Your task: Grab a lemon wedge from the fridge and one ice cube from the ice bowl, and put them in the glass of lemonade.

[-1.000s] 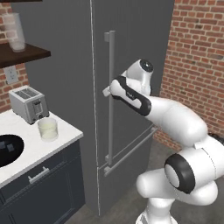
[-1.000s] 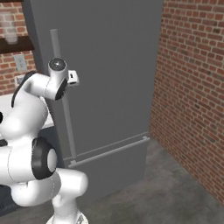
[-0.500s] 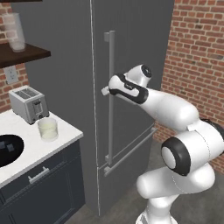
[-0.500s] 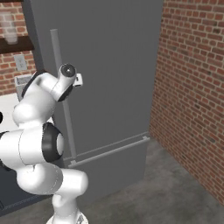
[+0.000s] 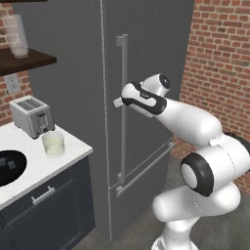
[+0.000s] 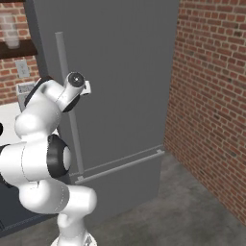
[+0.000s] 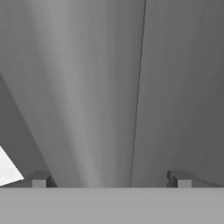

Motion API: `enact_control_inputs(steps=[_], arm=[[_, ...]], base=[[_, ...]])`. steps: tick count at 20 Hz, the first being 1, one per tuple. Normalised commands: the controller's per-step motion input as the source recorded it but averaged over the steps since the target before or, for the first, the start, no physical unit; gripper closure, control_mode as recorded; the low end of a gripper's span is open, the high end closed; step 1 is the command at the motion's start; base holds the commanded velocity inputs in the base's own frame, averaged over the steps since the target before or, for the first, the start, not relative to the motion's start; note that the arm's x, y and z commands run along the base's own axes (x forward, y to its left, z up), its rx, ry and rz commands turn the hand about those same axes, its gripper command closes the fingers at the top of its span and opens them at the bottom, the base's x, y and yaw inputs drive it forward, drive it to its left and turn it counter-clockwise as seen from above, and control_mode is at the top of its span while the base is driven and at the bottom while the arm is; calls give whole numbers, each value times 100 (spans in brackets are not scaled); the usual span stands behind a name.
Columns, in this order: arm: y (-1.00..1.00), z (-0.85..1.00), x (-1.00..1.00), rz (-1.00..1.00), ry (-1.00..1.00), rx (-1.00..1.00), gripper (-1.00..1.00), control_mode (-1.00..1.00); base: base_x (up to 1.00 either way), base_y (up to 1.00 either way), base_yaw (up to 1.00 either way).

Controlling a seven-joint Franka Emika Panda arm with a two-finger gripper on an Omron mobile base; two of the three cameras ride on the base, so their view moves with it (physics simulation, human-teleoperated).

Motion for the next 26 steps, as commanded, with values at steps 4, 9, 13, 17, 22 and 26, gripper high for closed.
enact_control_inputs(steps=[4,9,13,17,22,26], arm=[[41,0,0,0,0,0,-100,-100],[28,0,0,0,0,0,100,-100],[3,0,0,0,0,0,100,-100],[0,0,7,0,0,-2,100,-100],[-16,1,4,0,0,-5,100,-100],[-45,2,-1,0,-2,0,100,-100]], base=[[0,0,0],[0,0,0],[0,0,0],[0,0,0],[0,0,0],[0,0,0]])
